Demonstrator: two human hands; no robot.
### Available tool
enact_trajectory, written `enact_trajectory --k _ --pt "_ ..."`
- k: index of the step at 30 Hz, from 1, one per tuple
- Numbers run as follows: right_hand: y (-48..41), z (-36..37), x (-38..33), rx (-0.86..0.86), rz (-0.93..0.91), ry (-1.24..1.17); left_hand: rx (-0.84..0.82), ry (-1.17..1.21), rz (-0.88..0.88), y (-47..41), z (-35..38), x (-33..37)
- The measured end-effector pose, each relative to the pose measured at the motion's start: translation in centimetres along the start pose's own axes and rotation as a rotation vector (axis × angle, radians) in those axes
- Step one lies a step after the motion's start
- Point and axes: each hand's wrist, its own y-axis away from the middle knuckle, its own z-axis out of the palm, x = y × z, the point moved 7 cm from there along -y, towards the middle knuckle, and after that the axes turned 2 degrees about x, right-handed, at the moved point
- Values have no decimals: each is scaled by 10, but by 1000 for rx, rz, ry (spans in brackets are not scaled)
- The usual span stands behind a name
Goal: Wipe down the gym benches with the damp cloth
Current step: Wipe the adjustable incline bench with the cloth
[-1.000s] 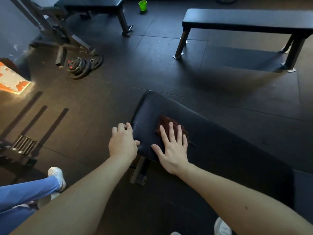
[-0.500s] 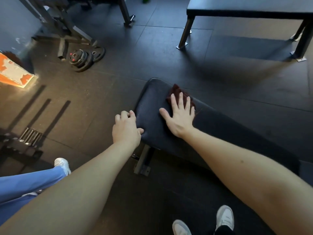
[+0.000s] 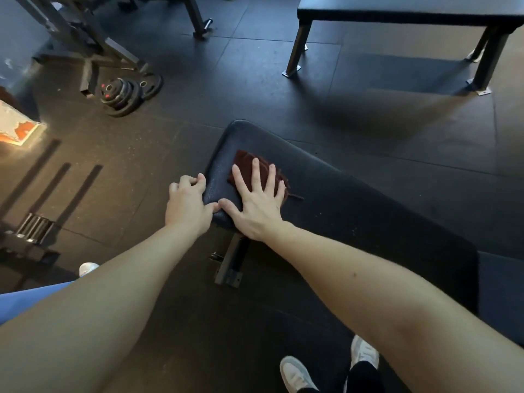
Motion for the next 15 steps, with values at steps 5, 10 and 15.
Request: enact_trajectory --k 5,10,15 --pt "52 17 -6 47 -57 -13 10 199 -9 8 7 -11" --pt "113 30 24 -27 -89 67 -20 249 -38 9 12 -20" --pt "114 34 30 -50 -47 61 6 277 -30 8 13 -23"
